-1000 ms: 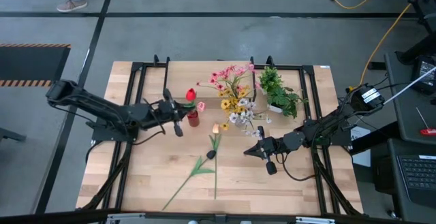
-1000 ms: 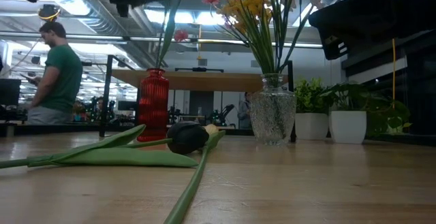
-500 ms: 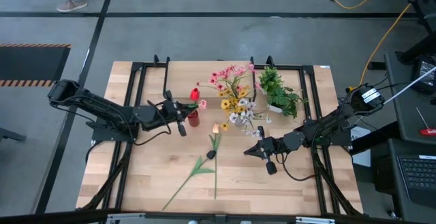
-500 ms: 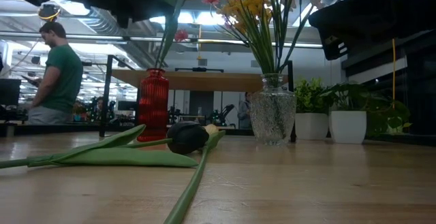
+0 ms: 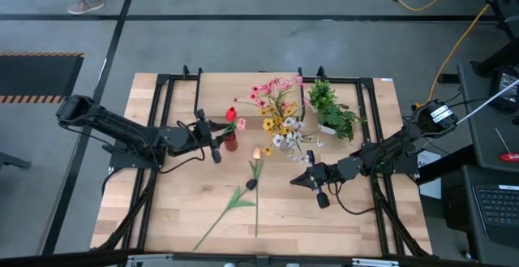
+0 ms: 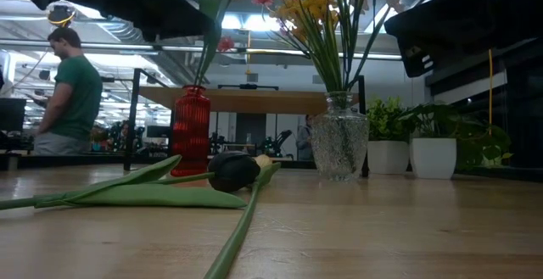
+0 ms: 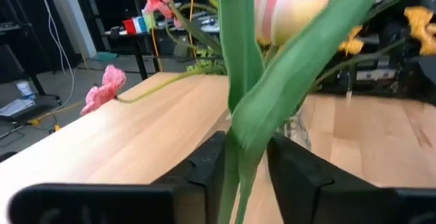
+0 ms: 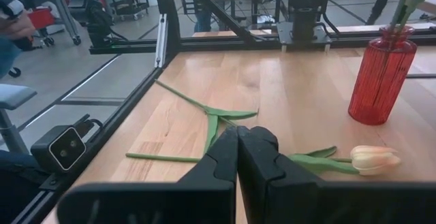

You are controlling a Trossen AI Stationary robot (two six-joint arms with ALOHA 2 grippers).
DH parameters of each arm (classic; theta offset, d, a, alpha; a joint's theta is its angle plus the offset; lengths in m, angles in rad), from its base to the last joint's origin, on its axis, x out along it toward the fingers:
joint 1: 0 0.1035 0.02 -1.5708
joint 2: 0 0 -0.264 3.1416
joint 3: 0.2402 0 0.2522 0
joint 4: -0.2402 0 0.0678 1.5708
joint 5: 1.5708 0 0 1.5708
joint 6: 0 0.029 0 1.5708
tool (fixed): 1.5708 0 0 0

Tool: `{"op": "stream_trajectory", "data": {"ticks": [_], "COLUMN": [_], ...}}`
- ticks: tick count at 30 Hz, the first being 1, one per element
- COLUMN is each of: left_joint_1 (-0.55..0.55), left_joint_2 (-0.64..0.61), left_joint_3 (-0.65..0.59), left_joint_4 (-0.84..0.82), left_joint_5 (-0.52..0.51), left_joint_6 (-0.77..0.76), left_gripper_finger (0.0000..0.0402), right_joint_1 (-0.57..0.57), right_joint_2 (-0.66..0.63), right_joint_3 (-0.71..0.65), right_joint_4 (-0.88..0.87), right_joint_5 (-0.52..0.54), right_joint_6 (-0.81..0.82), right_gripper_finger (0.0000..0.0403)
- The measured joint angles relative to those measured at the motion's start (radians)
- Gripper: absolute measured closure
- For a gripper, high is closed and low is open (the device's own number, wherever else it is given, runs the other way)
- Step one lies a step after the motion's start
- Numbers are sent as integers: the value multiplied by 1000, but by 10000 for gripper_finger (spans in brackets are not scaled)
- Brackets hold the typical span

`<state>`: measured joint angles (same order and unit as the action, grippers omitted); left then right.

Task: Pick and place flowers into a vace then onto a shelf
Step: Put the red flower into the red flower vase, then put the black flower into the red flower vase

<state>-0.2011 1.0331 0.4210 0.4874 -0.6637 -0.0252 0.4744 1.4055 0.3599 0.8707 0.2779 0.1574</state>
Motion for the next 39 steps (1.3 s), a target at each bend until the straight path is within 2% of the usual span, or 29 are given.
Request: {"op": "stream_trajectory", "data": {"ticks": [8, 12, 15, 20, 24, 31, 35, 39], "left_joint_1": [0, -5, -31, -85, -139, -258, -311, -352], "left_joint_2": [-95, -125, -136, -139, -124, -23, 87, 220], "left_joint_3": [0, 0, 4, 103, 200, 304, 379, 490], "left_joint_4": [-122, -155, -185, -420, -609, -742, -833, -999], "left_joint_5": [33, 81, 65, -21, -25, -77, -76, -68], "left_joint_6": [-76, -75, -40, -67, -140, -234, -325, -451], "left_gripper_finger": [237, 217, 211, 210, 210, 215, 224, 226], "right_joint_1": [0, 0, 0, 0, -1, -1, -1, -1], "right_joint_2": [0, 0, 0, 0, 0, 0, 0, 0], "right_joint_3": [0, 0, 0, 0, 0, 0, 0, 0], "right_joint_4": [-1, -1, -1, -1, -1, -1, -1, -2], "right_joint_5": [0, 0, 0, 0, 0, 0, 0, 0], "right_joint_6": [3, -1, -2, -3, -4, -5, -4, 18], "right_gripper_finger": [395, 395, 395, 395, 395, 395, 395, 395]}}
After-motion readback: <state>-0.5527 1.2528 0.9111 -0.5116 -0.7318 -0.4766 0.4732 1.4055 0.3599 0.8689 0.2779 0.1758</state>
